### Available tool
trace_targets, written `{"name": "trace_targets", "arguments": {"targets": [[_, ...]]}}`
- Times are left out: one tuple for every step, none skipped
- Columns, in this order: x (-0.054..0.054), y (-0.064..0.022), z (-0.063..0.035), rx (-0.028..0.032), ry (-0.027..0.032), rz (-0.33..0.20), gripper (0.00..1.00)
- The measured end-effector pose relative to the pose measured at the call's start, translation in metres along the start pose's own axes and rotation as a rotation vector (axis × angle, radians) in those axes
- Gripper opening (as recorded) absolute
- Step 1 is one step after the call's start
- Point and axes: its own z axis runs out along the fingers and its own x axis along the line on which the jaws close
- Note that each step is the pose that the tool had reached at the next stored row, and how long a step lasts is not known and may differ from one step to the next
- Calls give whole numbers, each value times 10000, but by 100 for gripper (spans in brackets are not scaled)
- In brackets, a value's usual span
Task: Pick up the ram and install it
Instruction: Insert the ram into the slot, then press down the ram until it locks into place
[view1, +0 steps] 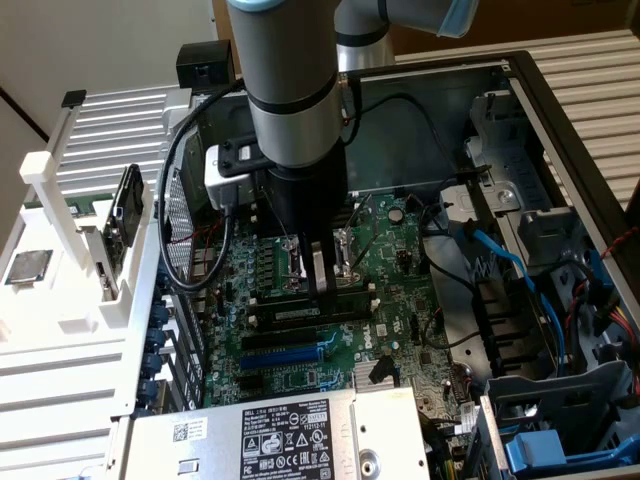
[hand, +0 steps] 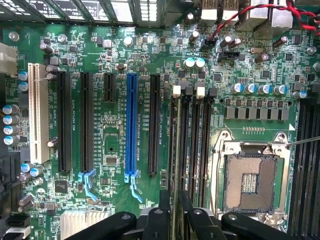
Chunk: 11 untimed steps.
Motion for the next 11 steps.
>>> {"name": "trace_targets", "arguments": {"targets": [[0, -1, -13, 1, 0, -1, 22], [-1, -1, -25, 2, 0, 0, 22], [-1, -2, -39, 4, 0, 0, 22], [-2, -3, -50, 5, -1, 0, 22], [-2, -4, -68, 6, -1, 0, 22], [-3, -5, -72, 8, -3, 0, 22], [-3, -5, -73, 6, -1, 0, 22], [-3, -5, -76, 6, 0, 0, 22], [-3, -5, -77, 6, 0, 0, 22], [-3, -5, -77, 6, -1, 0, 22], [-3, -5, -77, 6, -1, 0, 22]]}}
